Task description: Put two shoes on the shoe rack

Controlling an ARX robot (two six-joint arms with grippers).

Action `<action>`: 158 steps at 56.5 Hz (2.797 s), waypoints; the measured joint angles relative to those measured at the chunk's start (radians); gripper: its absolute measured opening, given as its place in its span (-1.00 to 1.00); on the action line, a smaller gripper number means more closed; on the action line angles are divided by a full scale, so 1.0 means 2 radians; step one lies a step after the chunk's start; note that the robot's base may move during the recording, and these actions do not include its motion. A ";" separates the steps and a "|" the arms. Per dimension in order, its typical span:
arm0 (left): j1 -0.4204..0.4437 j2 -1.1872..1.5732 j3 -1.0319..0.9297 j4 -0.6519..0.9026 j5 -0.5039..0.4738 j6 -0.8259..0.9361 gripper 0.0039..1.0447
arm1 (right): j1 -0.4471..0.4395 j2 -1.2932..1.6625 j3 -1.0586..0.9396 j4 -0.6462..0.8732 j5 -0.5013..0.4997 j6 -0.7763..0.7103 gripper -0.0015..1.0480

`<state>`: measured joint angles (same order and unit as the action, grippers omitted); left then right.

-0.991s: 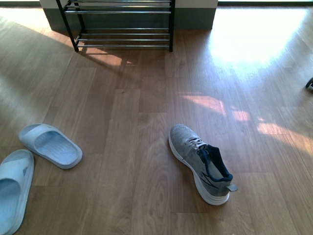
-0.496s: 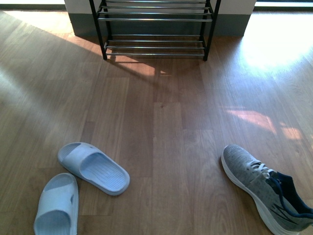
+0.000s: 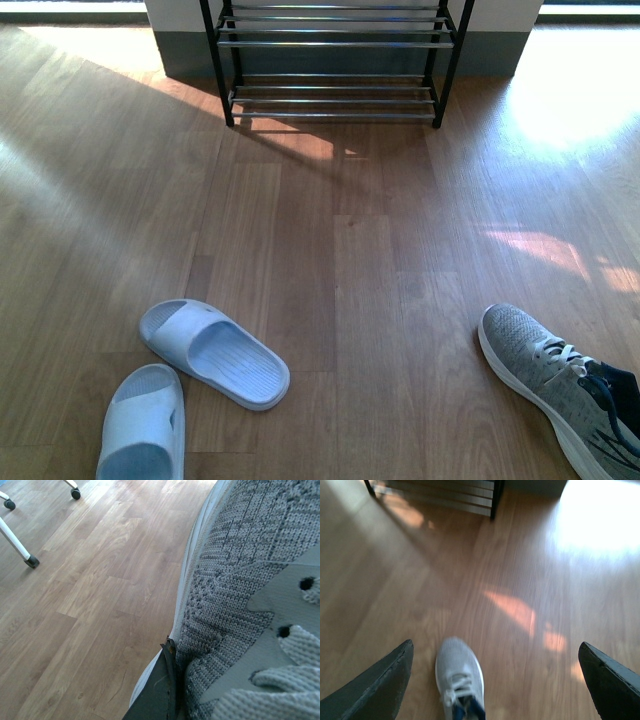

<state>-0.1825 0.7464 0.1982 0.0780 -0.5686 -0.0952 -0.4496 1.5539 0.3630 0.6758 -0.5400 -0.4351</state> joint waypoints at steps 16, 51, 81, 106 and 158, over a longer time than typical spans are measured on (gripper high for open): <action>0.000 0.000 0.000 0.000 0.000 0.000 -0.96 | -0.040 0.329 0.092 0.012 0.037 -0.120 0.82; 0.000 0.000 0.000 0.000 0.000 0.000 -0.96 | -0.028 0.529 0.220 0.029 0.091 -0.158 0.82; 0.000 0.000 0.000 0.000 0.000 0.000 -0.96 | -0.002 0.594 0.311 0.016 0.107 -0.127 0.82; 0.000 0.000 0.000 0.000 0.000 0.000 -0.96 | 0.002 0.592 0.296 0.026 0.110 -0.083 -0.52; 0.000 0.000 0.000 0.000 0.000 0.000 -0.96 | -0.025 0.229 0.070 0.015 0.017 -0.040 -0.97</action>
<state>-0.1825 0.7464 0.1982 0.0780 -0.5686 -0.0944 -0.4999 2.0125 0.5026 0.7059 -0.5068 -0.5152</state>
